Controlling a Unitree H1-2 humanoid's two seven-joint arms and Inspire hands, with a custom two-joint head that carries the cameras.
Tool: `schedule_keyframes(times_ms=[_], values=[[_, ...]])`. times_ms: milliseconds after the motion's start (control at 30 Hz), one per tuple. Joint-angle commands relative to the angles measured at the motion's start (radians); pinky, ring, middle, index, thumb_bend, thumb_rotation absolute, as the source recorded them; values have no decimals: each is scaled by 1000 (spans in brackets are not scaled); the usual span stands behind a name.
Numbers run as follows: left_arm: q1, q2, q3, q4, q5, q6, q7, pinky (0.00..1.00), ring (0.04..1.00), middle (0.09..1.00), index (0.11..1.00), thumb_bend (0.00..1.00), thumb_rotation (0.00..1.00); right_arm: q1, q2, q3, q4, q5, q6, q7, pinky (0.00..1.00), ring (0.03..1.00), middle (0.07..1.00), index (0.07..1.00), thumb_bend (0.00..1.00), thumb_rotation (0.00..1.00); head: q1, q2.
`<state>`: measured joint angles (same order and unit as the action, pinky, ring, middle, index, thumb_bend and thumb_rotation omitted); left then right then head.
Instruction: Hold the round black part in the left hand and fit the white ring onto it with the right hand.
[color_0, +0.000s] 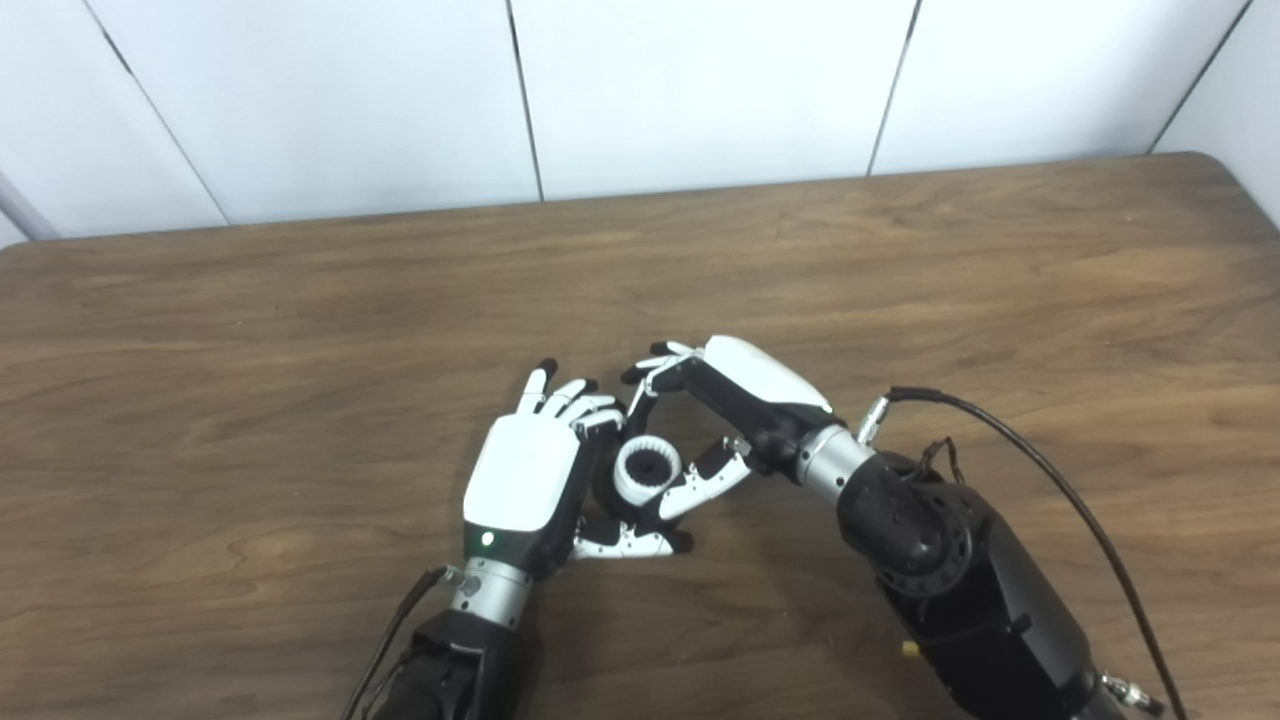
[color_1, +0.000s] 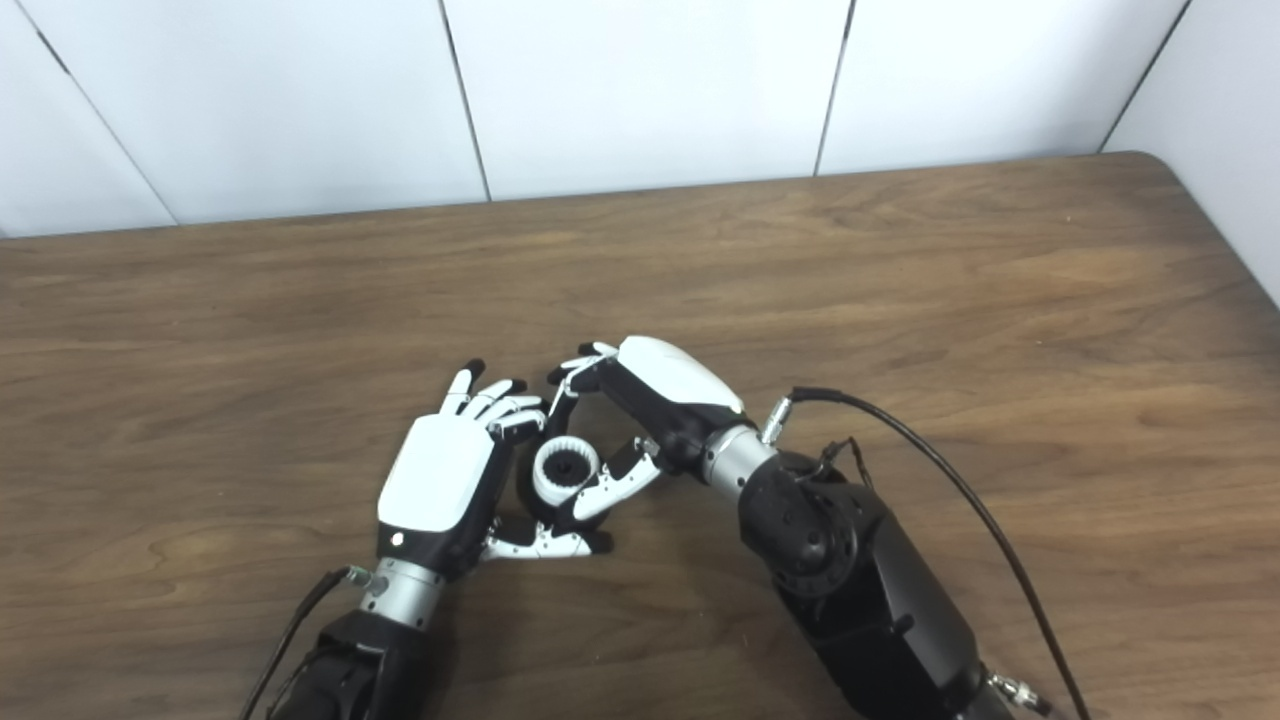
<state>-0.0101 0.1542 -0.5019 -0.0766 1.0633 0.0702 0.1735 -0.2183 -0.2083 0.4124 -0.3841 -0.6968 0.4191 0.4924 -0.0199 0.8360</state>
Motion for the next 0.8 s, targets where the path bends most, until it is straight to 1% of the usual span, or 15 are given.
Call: schedule_keyframes(times_ms=[0, 33, 67, 100, 133, 367, 533, 633, 767], values=[[51, 0, -20, 53, 11, 5, -4, 1000, 857, 747, 481, 525, 55, -28, -8, -5, -24, -13, -21, -12, 948, 962, 854, 569, 780, 180, -1, 1], [50, 0, -20, 54, 11, 5, -5, 1000, 859, 748, 481, 525, 55, -29, -7, -6, -24, -15, -19, -13, 941, 960, 855, 595, 880, 195, -4, 2], [50, 0, -19, 54, 10, 6, -6, 1000, 861, 749, 481, 525, 56, -30, -7, -6, -24, -15, -18, -13, 936, 958, 857, 609, 940, 201, -4, 2], [51, 0, -19, 53, 9, 6, -7, 1000, 862, 750, 481, 526, 56, -30, -7, -7, -24, -16, -17, -13, 933, 958, 860, 619, 977, 203, -4, 2], [51, -1, -18, 52, 8, 7, -8, 1000, 862, 750, 481, 526, 56, -30, -6, -8, -24, -15, -17, -13, 932, 958, 860, 622, 989, 204, -4, 2], [51, -1, -18, 48, 9, 7, -8, 1000, 858, 748, 481, 525, 56, -30, -10, -11, -27, -25, -15, -14, 923, 955, 860, 625, 1000, 182, -4, 2], [51, -1, -17, 48, 11, 8, -5, 1000, 859, 747, 481, 526, 57, -28, -10, -20, -31, -23, -15, -17, 917, 960, 857, 592, 1000, 156, -9, 4], [51, 0, -16, 45, 11, 11, -11, 1000, 862, 750, 481, 526, 57, -28, -12, -23, -32, -27, -12, -15, 914, 956, 857, 576, 1000, 155, -10, 5], [50, 1, -16, 48, 11, 9, -10, 1000, 864, 750, 481, 526, 57, -29, -14, -28, -35, -31, -5, -14, 912, 951, 857, 577, 1000, 163, -10, 4]])
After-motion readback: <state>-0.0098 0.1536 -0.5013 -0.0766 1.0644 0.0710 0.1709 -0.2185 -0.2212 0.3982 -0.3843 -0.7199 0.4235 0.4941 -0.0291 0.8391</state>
